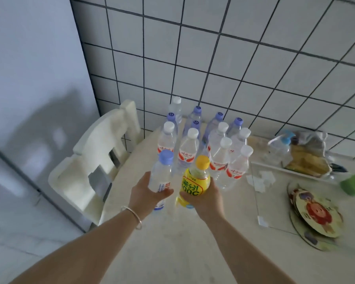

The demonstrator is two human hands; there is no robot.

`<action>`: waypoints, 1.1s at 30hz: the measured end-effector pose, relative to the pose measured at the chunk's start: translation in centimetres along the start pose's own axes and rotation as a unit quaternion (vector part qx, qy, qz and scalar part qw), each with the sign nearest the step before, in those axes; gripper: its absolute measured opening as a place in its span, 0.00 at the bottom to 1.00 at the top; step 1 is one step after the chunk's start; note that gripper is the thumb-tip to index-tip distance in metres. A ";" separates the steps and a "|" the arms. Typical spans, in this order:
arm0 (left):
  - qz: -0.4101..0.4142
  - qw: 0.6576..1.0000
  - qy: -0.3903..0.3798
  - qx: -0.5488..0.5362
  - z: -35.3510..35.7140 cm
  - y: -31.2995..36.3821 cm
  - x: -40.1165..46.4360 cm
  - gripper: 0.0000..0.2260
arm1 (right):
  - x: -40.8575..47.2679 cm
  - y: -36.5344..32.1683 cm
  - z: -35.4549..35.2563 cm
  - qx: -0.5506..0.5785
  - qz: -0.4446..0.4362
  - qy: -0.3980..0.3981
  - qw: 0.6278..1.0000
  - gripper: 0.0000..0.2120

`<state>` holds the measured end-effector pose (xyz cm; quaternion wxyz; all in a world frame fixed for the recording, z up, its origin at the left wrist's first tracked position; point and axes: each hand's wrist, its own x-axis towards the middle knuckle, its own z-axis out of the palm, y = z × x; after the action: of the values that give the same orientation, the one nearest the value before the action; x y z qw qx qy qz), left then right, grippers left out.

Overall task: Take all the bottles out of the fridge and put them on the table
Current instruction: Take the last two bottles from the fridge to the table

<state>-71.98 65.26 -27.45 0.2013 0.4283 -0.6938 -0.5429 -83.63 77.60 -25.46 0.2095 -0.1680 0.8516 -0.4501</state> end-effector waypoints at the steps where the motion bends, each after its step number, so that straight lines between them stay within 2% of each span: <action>1: 0.002 1.000 0.003 0.009 -0.1 -0.2 1.1 0.21 | 0.8 -0.2 0.6 -0.010 0.002 0.005 1.000 0.31; 6: 0.010 0.999 0.005 0.033 0.0 -0.5 5.4 0.24 | 3.8 -0.9 2.9 -0.054 0.002 0.017 0.998 0.32; 9: 0.021 0.999 -0.004 0.039 0.3 -0.6 7.2 0.23 | 5.1 -0.8 3.9 -0.041 0.001 0.032 0.999 0.33; 13: 0.030 0.998 -0.022 0.047 0.9 -1.0 8.8 0.27 | 6.4 -0.7 4.5 -0.034 0.004 0.042 0.999 0.35; 23: 0.030 0.998 -0.033 0.048 1.9 -2.3 10.5 0.27 | 7.8 0.1 5.0 -0.025 -0.004 0.023 0.999 0.37; 28: 0.016 0.996 -0.065 0.057 1.8 -3.0 11.3 0.29 | 7.6 0.4 5.0 -0.018 0.013 0.031 0.999 0.34; 33: 0.014 0.996 -0.068 0.047 2.3 -2.8 10.8 0.34 | 7.5 0.6 5.0 -0.024 0.030 0.002 0.999 0.34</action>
<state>-78.57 57.71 -32.76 0.1411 0.3896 -0.7368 -0.5343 -87.56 70.89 -29.98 0.2175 -0.1464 0.8674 -0.4230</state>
